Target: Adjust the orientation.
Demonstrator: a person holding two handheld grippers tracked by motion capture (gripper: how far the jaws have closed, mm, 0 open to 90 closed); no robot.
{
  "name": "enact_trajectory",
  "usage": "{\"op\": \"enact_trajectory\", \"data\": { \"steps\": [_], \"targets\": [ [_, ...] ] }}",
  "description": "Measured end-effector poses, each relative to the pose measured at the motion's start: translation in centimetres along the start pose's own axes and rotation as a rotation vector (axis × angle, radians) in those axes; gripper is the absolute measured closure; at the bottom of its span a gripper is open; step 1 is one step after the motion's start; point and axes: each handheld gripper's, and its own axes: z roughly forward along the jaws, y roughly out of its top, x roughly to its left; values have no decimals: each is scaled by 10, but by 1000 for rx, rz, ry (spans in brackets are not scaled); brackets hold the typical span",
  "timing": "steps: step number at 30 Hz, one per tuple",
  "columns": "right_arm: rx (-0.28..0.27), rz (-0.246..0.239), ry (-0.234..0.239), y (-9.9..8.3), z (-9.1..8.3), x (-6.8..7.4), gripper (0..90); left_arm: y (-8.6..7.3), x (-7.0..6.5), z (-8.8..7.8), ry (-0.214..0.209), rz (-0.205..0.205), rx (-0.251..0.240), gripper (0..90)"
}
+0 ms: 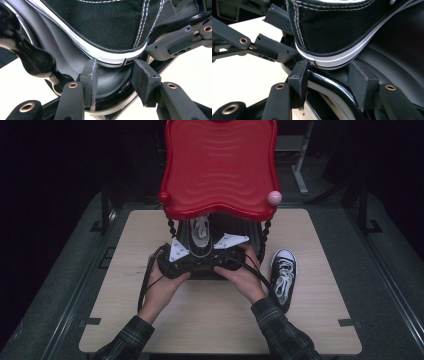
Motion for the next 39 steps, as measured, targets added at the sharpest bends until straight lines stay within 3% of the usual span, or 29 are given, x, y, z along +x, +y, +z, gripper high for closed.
{"op": "enact_trajectory", "data": {
  "steps": [2,11,18,24,29,39],
  "targets": [
    [-4,4,9,0,0,-1,486,-1,0,-1,-15,-19,-11,537],
    [-36,16,20,-2,-9,-5,468,-2,3,-12,-36,-33,-47,533],
    [-48,22,20,-12,-35,-2,467,-10,1,-24,-113,-50,-60,510],
    [-45,39,21,-24,-59,-1,478,-18,-3,-37,-164,-38,-65,494],
    [-39,57,5,-39,-77,-5,488,-29,-8,-44,-209,-39,-52,471],
    [-16,116,-59,-76,-112,-21,486,-56,-15,-47,-282,-28,28,399]
  ]
}}
